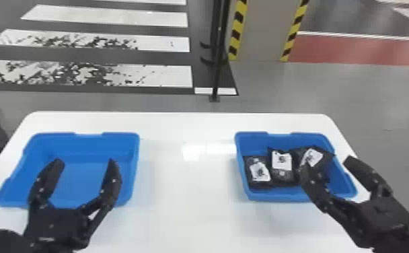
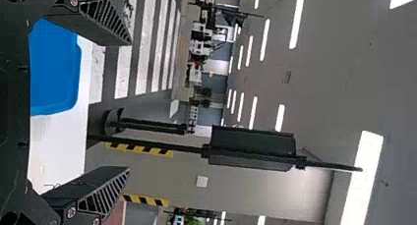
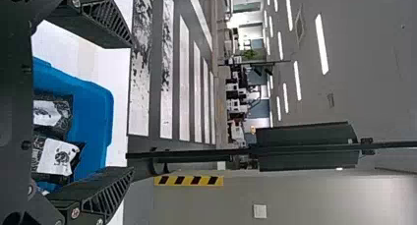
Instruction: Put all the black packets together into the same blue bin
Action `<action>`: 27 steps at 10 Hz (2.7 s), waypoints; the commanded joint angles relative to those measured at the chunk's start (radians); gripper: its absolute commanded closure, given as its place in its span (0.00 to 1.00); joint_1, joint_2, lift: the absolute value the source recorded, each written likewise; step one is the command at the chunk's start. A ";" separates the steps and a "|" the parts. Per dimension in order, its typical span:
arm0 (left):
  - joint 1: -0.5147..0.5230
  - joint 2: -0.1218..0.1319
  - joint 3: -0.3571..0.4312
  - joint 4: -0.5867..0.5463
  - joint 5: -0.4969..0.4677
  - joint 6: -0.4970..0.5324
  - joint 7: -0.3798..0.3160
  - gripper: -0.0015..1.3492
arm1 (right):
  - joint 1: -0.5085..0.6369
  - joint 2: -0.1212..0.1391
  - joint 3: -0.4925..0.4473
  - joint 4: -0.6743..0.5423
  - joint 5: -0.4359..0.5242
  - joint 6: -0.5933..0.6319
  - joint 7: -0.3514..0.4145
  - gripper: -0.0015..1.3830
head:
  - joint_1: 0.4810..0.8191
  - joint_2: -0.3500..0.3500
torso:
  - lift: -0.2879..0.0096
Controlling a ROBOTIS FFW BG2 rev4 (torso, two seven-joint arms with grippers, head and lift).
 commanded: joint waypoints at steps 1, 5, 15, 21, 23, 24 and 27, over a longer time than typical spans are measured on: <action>0.001 -0.003 0.018 -0.003 -0.079 0.024 0.001 0.10 | 0.005 0.000 0.003 -0.005 0.009 0.014 -0.001 0.10 | 0.63 0.37 | 0.60; 0.023 -0.009 0.036 -0.045 -0.099 0.026 0.009 0.10 | 0.005 -0.001 0.003 -0.005 0.013 0.016 0.001 0.10 | 0.63 0.39 | 0.60; 0.033 -0.009 0.034 -0.062 -0.079 0.007 0.009 0.10 | -0.002 -0.007 0.009 -0.005 0.013 -0.011 0.001 0.10 | 0.63 0.40 | 0.60; 0.028 -0.006 0.030 -0.062 -0.071 0.009 0.009 0.10 | -0.002 -0.006 0.013 -0.007 0.017 -0.011 0.001 0.10 | 0.63 0.40 | 0.60; 0.028 -0.006 0.030 -0.062 -0.071 0.009 0.009 0.10 | -0.005 -0.006 0.015 -0.007 0.021 -0.011 0.001 0.10 | 0.63 0.40 | 0.60; 0.028 -0.006 0.030 -0.062 -0.069 0.009 0.009 0.10 | -0.005 -0.006 0.015 -0.007 0.019 -0.011 0.001 0.10 | 0.63 0.40 | 0.60; 0.028 -0.005 0.028 -0.062 -0.061 0.004 0.009 0.10 | -0.005 -0.006 0.015 -0.007 0.017 -0.013 0.001 0.10 | 0.63 0.40 | 0.60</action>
